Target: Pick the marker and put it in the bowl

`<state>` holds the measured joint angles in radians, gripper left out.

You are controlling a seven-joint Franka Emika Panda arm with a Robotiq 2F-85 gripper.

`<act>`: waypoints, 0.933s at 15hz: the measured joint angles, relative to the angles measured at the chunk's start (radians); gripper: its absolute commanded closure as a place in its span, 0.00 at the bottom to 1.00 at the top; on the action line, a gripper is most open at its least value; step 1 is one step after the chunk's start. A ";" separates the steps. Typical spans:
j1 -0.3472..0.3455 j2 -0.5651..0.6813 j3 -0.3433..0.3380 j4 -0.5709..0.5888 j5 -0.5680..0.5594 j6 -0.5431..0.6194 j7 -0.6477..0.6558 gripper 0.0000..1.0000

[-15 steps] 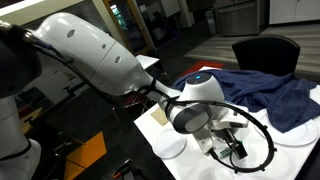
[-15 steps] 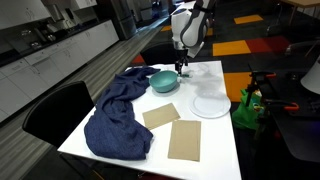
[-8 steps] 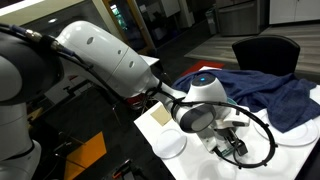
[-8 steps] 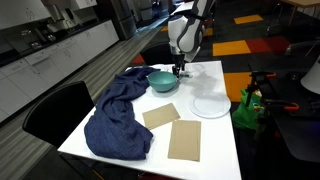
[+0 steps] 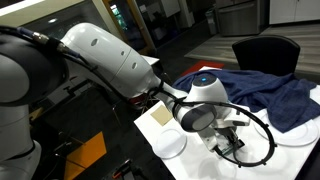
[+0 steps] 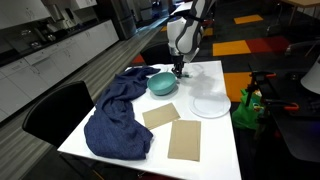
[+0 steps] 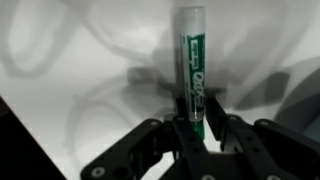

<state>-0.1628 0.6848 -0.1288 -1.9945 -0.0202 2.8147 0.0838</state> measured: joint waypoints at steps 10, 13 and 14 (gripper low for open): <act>0.023 -0.113 -0.095 -0.085 0.012 -0.006 0.031 0.95; 0.048 -0.168 -0.109 -0.121 0.012 -0.006 0.076 0.95; 0.058 -0.184 -0.109 -0.130 0.012 -0.006 0.097 0.95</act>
<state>-0.1047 0.5008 -0.2374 -2.1244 -0.0085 2.8089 0.1805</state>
